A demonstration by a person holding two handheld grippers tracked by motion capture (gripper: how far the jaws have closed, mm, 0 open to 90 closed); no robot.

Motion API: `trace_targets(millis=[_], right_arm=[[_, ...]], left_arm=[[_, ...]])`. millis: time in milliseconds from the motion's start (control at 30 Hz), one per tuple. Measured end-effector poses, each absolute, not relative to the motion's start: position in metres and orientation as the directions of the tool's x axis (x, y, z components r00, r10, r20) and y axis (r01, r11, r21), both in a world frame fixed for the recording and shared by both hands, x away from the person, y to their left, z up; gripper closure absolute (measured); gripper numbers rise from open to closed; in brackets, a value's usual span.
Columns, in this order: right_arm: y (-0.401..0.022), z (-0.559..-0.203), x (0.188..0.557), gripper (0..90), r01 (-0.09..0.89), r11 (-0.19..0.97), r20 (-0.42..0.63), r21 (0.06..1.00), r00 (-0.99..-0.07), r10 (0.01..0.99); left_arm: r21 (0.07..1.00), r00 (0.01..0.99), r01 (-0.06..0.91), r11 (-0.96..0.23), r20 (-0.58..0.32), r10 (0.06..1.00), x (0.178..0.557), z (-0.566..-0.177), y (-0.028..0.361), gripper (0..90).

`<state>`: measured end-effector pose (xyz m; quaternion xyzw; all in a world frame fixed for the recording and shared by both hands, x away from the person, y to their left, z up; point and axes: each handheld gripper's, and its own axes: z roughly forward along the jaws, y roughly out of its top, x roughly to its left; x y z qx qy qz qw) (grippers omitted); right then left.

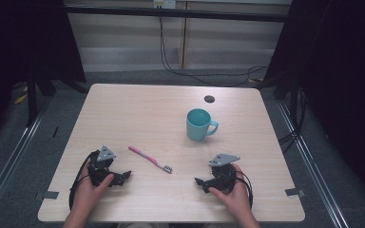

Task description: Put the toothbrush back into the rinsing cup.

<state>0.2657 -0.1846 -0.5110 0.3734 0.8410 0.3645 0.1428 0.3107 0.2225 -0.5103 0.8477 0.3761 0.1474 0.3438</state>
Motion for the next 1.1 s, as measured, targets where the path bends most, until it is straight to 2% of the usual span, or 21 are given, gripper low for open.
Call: trace_targets(millis=[367, 533, 733, 1100], right_arm=[[-0.183, -0.510, 0.268, 14.3, 0.532, 0.455, 0.030, 0.714, -0.672, 0.740], [-0.178, -0.504, 0.273, 19.8, 0.556, 0.461, 0.057, 0.691, -0.678, 0.733], [-0.168, -0.490, 0.283, 23.7, 0.565, 0.502, 0.064, 0.655, -0.703, 0.708], [-0.140, -0.475, 0.302, 23.9, 0.550, 0.579, 0.049, 0.601, -0.749, 0.661]], left_arm=[[0.692, 0.676, 0.535, -0.484, -0.007, 0.737, 0.311, -0.510, 0.223, 0.0], [0.692, 0.676, 0.535, -0.485, -0.007, 0.737, 0.311, -0.510, 0.223, 0.0], [0.692, 0.676, 0.535, -0.485, -0.007, 0.737, 0.311, -0.510, 0.223, 0.0], [0.692, 0.676, 0.535, -0.485, -0.007, 0.737, 0.311, -0.510, 0.223, 0.0]])
